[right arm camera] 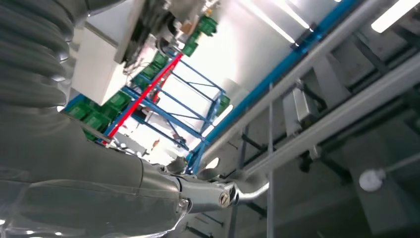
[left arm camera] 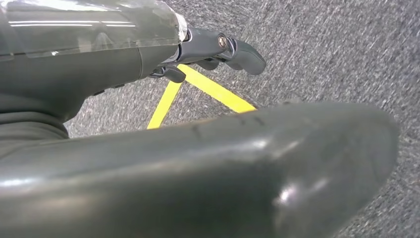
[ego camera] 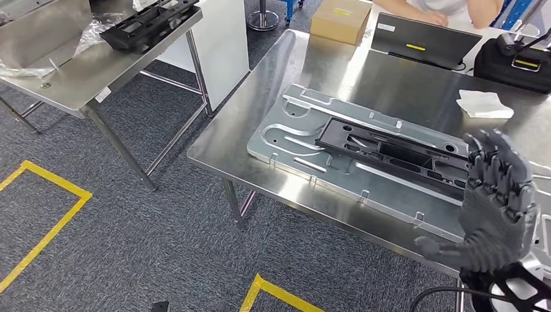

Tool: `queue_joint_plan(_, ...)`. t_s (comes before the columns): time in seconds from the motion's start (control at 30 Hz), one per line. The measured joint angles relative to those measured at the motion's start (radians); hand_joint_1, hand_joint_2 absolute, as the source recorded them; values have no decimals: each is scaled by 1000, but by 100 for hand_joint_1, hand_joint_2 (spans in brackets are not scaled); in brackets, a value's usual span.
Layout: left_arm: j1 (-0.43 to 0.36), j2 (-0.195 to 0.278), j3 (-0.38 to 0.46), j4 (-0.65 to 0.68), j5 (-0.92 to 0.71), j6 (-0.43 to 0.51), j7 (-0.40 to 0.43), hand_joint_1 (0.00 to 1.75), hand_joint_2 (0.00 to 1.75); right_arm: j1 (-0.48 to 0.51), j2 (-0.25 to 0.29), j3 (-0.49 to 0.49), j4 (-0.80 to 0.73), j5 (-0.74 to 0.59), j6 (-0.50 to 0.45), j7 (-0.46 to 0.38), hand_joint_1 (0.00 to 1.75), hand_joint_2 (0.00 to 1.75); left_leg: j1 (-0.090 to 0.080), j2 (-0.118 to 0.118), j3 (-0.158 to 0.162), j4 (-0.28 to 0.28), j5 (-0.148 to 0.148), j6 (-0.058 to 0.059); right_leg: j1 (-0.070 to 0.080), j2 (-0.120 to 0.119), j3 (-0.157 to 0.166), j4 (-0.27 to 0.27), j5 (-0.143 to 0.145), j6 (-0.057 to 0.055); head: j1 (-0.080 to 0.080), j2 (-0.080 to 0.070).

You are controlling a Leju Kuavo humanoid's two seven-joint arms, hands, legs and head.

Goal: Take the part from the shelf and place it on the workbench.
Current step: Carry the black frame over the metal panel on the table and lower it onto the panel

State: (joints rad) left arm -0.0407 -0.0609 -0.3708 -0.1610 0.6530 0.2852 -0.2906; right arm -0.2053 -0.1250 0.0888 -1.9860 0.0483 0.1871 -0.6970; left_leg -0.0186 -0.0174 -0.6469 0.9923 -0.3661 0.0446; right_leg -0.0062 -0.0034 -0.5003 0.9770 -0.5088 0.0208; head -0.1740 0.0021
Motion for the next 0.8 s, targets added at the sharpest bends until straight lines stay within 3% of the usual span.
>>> queue_joint_plan(0.03, 0, -1, 6, 0, 6, -4, -4, 0, 0, 31, 1, 9, -6, 35, -8, 6, 0, 0, 3, 1, 4, -6, 3, 2, 1, 0, 1, 8, -9, 2, 0, 0)
queue_joint_plan(0.1, -1, -3, 20, 0, 17, -19, -10, 0, 0, 104, 2, 33, 33, 80, -35, 28, 0, 0, 10, 3, 12, -17, 8, 6, 1, 2, -22, 75, -60, 8, 0, 0)
queue_joint_plan(0.17, -1, -5, 30, 0, 22, -30, -11, 0, 0, 168, 11, 49, 158, 92, -92, 57, 0, 0, 10, 2, 11, -17, 9, 7, -3, 3, -82, 203, -129, 13, 0, 0)
queue_joint_plan(0.2, -1, -6, 33, 0, 24, -32, -11, 0, 0, 187, 21, 52, 248, 97, -134, 65, 0, 0, 10, 2, 8, -15, 10, 7, -5, 3, -108, 253, -147, 15, 0, 0)
queue_joint_plan(0.23, -1, -7, 36, 0, 27, -33, -12, 0, 0, 197, 35, 53, 349, 96, -174, 67, 0, 0, 10, 2, 5, -13, 11, 6, -7, 3, -118, 272, -145, 15, 0, 0)
queue_joint_plan(0.27, -1, -8, 39, 0, 29, -32, -12, 0, 0, 200, 50, 51, 458, 82, -202, 61, 0, 0, 10, 3, 1, -11, 12, 4, -8, 3, -107, 248, -124, 15, 0, 0)
queue_joint_plan(0.37, -5, -14, 44, 0, 32, -25, -13, 0, 0, 174, 96, 23, 770, -18, -214, 27, 0, 0, 9, -2, -8, -2, 20, -7, -5, 12, -13, 58, -29, 3, 0, 0)
queue_joint_plan(0.4, -7, -16, 45, 0, 33, -21, -14, 0, 0, 157, 107, 3, 871, -45, -228, 17, 0, 0, 8, -5, -9, -1, 25, -12, -2, 16, 3, 22, -12, -2, -1, 0)
queue_joint_plan(0.53, -5, -20, 50, 0, 36, -4, -12, 0, 0, 68, 131, -81, 1217, -57, -325, -2, 0, 0, 11, -7, -11, -1, 33, -37, 5, 12, 1, 5, 21, -28, -2, 0)
queue_joint_plan(0.6, -5, -20, 55, 0, 39, 0, -10, 0, 0, 21, 136, -100, 1322, -44, -350, -2, 0, 0, 19, 1, -31, 65, -30, -50, 2, 1, -6, -3, 41, -42, -3, 0)
queue_joint_plan(0.7, -4, -20, 62, 0, 48, 5, -10, 0, 0, -37, 142, -115, 1426, -24, -392, 4, 0, 0, 33, 9, -64, 262, -172, -70, 3, -15, -23, -5, 66, -45, -3, 0)
queue_joint_plan(0.73, -4, -20, 64, 0, 50, 6, -11, 0, 0, -53, 143, -120, 1457, -16, -409, 11, 0, 0, 36, 10, -52, 296, -194, -75, 3, -23, -28, -4, 73, -42, -3, 0)
queue_joint_plan(0.77, -5, -20, 66, -1, 51, 7, -12, 0, 0, -69, 143, -124, 1485, -6, -425, 22, 0, 0, 41, 11, -24, 296, -199, -78, 4, -32, -32, -3, 79, -39, -3, 0)
queue_joint_plan(0.8, -8, -20, 67, -2, 51, 7, -14, 0, 0, -85, 143, -127, 1506, 5, -441, 39, 0, 0, 48, 13, 20, 257, -190, -79, 3, -41, -39, 1, 84, -35, -3, 0)
